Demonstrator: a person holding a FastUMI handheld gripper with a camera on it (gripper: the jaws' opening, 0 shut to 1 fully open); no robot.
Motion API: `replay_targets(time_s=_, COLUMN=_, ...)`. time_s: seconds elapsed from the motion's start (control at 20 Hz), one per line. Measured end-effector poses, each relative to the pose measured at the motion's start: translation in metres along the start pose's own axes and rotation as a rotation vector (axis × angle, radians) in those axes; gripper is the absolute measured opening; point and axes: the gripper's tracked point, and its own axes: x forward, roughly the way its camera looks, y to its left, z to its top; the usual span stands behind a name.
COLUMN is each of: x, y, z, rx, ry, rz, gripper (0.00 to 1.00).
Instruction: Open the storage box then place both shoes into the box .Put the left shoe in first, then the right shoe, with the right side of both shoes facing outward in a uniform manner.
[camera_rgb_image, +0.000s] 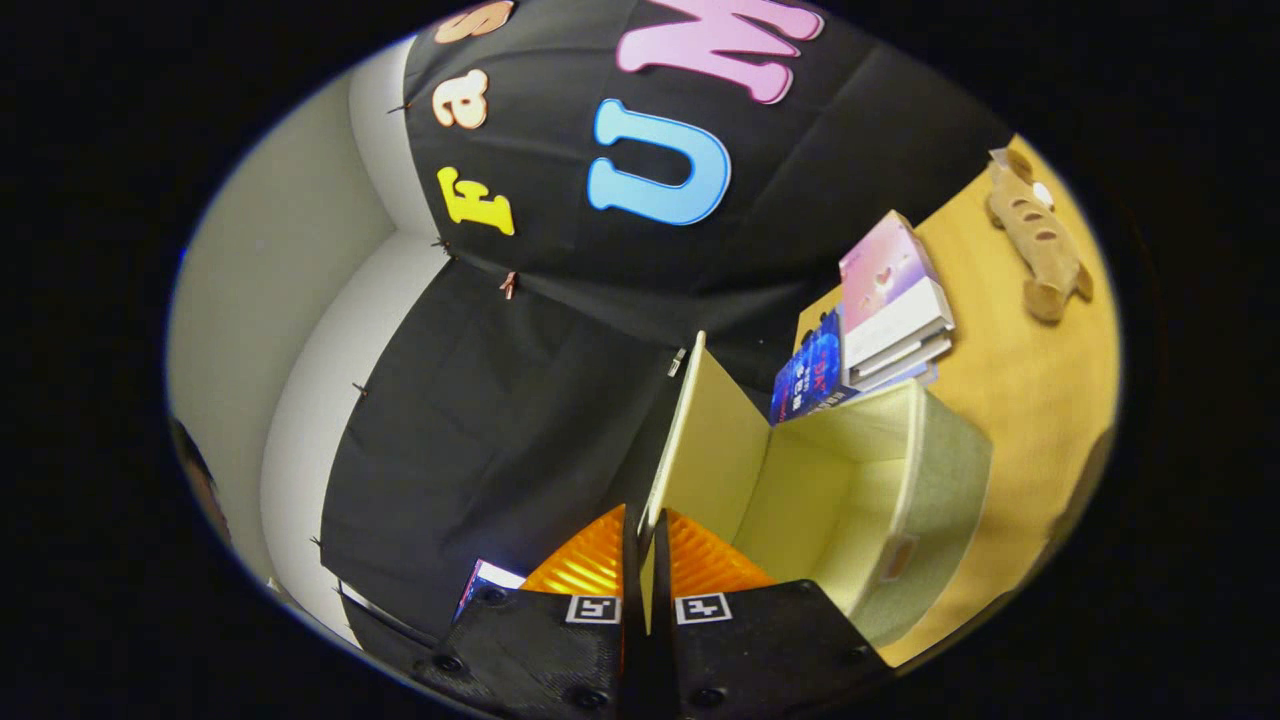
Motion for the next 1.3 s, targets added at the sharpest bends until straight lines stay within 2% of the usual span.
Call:
replay_targets(time_s=0.45, x=0.11, y=0.05, z=-0.035, rx=-0.21, ry=0.113, rz=-0.003, gripper=0.05)
replay_targets(time_s=0.85, x=0.176, y=0.047, z=-0.071, rx=-0.284, ry=0.154, rz=-0.035, gripper=0.06)
replay_targets(time_s=1.0, x=0.19, y=0.043, z=-0.086, rx=-0.339, ry=0.174, rz=-0.05, gripper=0.12)
replay_targets(time_s=1.1, x=0.193, y=0.037, z=-0.09, rx=-0.416, ry=0.181, rz=-0.08, gripper=0.22)
replay_targets(time_s=1.15, x=0.194, y=0.034, z=-0.09, rx=-0.449, ry=0.182, rz=-0.093, gripper=0.37)
replay_targets(time_s=1.2, x=0.192, y=0.03, z=-0.092, rx=-0.475, ry=0.18, rz=-0.108, gripper=0.43)
replay_targets(time_s=1.3, x=0.189, y=0.021, z=-0.088, rx=-0.504, ry=0.177, rz=-0.147, gripper=0.75)
